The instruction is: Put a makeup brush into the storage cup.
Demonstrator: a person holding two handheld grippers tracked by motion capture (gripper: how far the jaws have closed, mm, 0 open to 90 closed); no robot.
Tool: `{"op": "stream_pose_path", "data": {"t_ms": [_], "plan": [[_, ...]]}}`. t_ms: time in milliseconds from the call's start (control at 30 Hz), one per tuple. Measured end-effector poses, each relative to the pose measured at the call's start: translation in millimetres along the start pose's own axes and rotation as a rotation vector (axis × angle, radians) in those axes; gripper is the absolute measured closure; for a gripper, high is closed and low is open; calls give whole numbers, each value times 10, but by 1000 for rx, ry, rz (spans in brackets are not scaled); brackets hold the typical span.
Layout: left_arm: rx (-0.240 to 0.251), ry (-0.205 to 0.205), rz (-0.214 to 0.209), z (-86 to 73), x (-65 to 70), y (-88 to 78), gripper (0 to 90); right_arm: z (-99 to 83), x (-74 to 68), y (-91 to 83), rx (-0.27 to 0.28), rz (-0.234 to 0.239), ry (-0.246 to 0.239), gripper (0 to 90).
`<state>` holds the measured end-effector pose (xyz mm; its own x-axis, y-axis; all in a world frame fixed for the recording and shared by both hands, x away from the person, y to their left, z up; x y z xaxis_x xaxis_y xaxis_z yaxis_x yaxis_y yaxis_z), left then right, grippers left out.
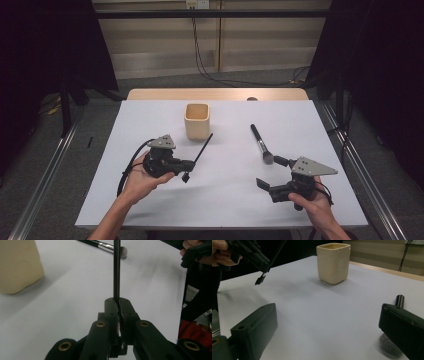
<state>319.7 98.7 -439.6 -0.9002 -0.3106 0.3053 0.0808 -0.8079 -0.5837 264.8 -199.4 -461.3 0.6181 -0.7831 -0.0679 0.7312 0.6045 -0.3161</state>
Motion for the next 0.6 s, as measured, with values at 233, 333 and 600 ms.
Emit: {"op": "stream_pose_path", "data": {"t_ms": [233,333,600], "plan": [[-66,38,-39,59,126,77,860,159,-61,49,-6,106,-22,12],[-87,58,-49,102,161,100,860,228,-114,94,-13,154,-60,13],[-189,116,-86,166,257,181,860,358,-219,232,-97,257,-91,18]]}}
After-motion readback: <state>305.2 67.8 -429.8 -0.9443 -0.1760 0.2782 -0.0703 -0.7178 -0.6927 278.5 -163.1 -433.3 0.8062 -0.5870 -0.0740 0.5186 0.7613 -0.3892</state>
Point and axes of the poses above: each handheld gripper's, and its own axes: y roughly forward along the jaws, z roughly out of its top, x roughly to its right, the point moved 6 cm from there along y, roughly forward along the jaws, and after that the axes turned 6 degrees about -z, right-handed, at the moved point
